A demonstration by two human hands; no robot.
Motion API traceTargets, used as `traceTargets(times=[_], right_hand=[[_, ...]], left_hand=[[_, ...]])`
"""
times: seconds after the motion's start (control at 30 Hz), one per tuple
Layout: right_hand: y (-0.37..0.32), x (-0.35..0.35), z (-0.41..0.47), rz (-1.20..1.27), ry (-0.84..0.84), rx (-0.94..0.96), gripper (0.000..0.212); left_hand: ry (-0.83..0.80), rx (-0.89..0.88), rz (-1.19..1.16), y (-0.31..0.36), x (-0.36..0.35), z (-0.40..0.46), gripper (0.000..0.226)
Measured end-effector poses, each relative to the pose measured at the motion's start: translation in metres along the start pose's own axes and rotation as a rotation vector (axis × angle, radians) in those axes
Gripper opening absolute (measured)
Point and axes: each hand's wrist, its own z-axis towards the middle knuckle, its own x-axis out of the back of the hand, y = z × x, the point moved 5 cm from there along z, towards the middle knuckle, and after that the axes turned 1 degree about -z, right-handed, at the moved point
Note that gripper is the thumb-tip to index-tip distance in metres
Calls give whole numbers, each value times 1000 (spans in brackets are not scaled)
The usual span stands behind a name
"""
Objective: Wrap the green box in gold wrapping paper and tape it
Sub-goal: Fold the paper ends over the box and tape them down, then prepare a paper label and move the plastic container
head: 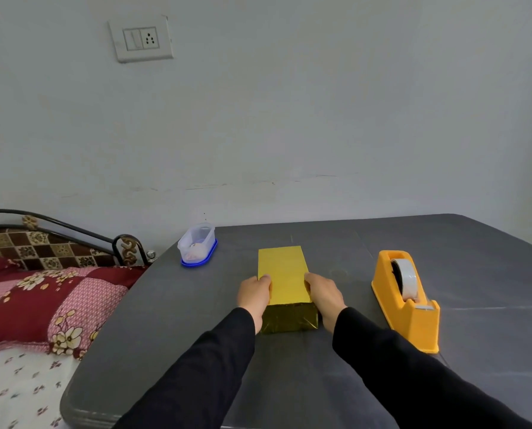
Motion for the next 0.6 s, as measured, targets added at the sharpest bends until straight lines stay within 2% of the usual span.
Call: traceTargets(times=[0.13, 0.2, 0.27, 0.37, 0.47, 0.53, 0.6], right_hand=[[2, 2, -8, 37, 23, 51, 42], [-1, 4, -10, 22, 38, 121, 41], [-4, 5, -11, -20, 66, 223, 41], [-16, 6, -23, -126, 119, 409, 43], [-35, -7, -46, -188, 169, 655, 38], [-45, -29, -58, -153, 141, 754, 33], [-48, -57, -63, -111, 75, 767, 32]], left_hand=[[-5, 3, 13, 2, -2, -3, 25], [-9, 3, 40, 3, 0, -3, 26], [-14, -21, 70, 5, 5, -1, 28], [-39, -97, 141, 17, 17, -1, 19], [-38, -190, 237, 32, 38, 2, 40], [-32, -251, 309, 45, 57, 7, 39], [-10, -305, 379, 55, 77, 15, 32]])
